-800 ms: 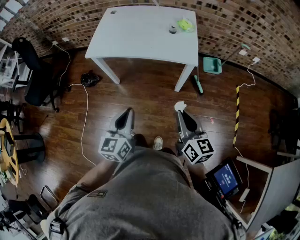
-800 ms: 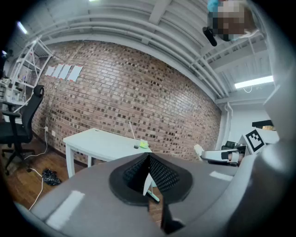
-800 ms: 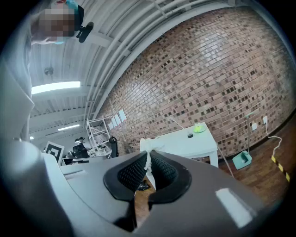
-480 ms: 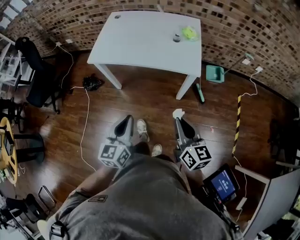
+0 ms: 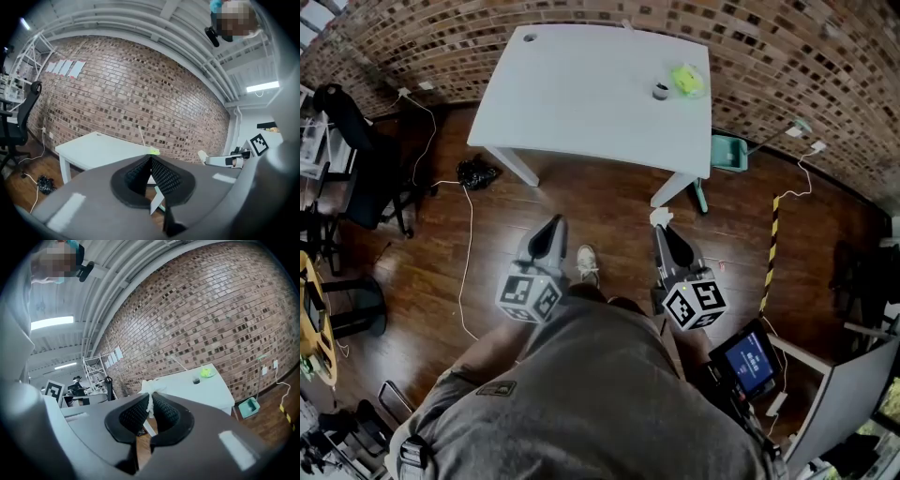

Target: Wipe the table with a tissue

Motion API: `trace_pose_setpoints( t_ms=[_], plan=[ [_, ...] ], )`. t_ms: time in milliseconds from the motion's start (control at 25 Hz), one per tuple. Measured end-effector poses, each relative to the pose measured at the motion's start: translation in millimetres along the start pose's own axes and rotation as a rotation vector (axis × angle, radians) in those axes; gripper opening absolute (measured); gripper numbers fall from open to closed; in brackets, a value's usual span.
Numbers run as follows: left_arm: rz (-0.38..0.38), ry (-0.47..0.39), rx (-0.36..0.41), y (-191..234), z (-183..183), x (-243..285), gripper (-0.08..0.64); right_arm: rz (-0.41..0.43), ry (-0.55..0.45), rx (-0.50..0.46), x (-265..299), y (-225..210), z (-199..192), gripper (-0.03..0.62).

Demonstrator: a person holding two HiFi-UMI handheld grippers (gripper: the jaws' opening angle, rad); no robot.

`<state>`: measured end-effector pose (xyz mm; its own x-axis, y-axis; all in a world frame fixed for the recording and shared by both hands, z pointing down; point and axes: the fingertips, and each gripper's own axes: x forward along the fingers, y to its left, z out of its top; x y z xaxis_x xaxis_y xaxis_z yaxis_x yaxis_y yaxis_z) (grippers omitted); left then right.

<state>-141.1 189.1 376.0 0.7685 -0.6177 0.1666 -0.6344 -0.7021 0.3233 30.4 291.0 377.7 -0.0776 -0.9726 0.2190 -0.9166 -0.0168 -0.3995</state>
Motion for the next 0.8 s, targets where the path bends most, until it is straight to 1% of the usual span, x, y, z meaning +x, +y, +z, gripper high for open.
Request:
trace_pose_setpoints(
  t_ms=[200, 400, 640, 800],
  plan=[
    [-0.020, 0.008, -0.007, 36.0, 14.9, 39.2, 0.002, -0.019, 0.004, -0.015, 51.5, -3.6, 16.0, 0.032],
    [-0.028, 0.015, -0.013, 60.9, 25.9, 70.5, 0.002, -0.029, 0.015, -0.036, 90.3, -8.7, 28.8, 0.032],
    [-0.002, 0.031, -0.020, 68.7, 28.3, 103.7, 0.002, -0.009, 0.030, -0.036, 122.0, -30.4, 42.1, 0.032],
    [0.046, 0.031, -0.015, 69.6, 28.9, 136.5, 0.002, 0.025, 0.047, -0.025, 146.5, -59.7, 50.1, 0.032]
  ],
)
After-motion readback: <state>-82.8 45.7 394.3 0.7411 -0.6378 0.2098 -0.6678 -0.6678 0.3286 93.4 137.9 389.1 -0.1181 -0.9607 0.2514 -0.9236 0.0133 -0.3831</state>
